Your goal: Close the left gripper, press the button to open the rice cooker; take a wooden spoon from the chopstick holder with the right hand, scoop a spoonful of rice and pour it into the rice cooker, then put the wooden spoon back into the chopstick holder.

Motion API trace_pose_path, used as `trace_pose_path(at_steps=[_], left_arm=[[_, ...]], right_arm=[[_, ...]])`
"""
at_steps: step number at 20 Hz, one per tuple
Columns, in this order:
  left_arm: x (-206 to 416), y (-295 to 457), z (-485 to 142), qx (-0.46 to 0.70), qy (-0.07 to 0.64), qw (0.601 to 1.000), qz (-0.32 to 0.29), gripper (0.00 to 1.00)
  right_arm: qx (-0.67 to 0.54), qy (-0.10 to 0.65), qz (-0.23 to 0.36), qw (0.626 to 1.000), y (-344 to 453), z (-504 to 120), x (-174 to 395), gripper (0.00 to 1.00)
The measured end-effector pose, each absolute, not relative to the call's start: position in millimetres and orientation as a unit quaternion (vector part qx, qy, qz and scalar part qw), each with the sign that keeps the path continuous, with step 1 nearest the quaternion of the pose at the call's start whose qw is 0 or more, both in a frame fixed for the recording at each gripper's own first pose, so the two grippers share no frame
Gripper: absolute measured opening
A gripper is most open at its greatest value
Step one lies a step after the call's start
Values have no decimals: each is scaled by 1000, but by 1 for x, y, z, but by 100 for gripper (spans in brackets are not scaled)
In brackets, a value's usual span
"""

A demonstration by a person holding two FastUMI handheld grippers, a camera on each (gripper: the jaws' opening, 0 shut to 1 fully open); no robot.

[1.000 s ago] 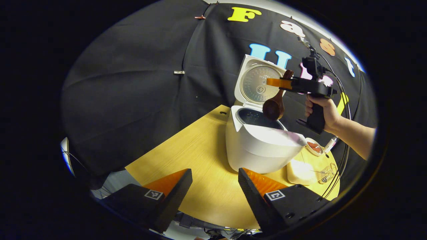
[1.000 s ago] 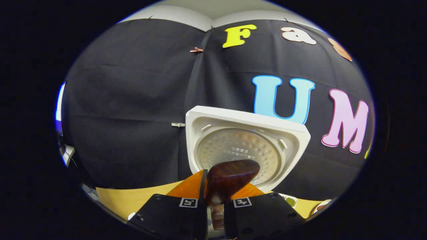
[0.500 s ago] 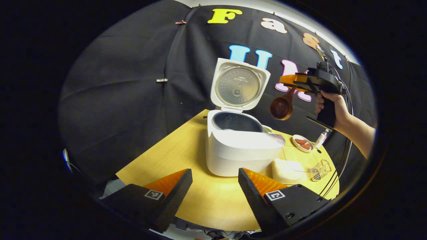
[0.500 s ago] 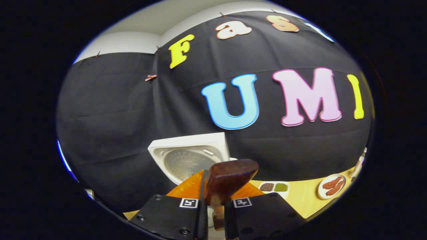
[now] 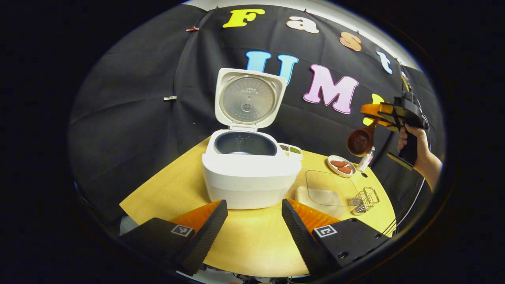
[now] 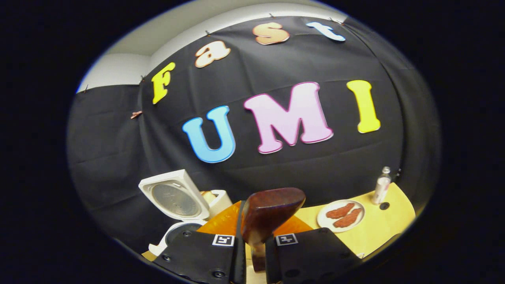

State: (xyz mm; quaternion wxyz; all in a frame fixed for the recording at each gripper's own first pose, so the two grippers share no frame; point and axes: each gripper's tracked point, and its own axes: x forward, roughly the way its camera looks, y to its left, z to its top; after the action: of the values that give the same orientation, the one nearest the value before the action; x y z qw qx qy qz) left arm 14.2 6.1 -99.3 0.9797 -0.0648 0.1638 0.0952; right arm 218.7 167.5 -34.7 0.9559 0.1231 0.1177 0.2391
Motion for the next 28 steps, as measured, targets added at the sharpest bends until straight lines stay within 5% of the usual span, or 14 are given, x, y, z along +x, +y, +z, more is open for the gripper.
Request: trace_pose_path(at_steps=[4,11,28], left_arm=[[28,-25,-98,-51,167,981,87,95],[44,-73,-100,-26,181,981,70,96],[63,-88,-103,-45,173,980,92,96]], right_arm=[[105,122,170,972,85,-56,232,18],[123,152,132,972,14,-109,220,23],[214,215,79,950,-19,-229,211,26]])
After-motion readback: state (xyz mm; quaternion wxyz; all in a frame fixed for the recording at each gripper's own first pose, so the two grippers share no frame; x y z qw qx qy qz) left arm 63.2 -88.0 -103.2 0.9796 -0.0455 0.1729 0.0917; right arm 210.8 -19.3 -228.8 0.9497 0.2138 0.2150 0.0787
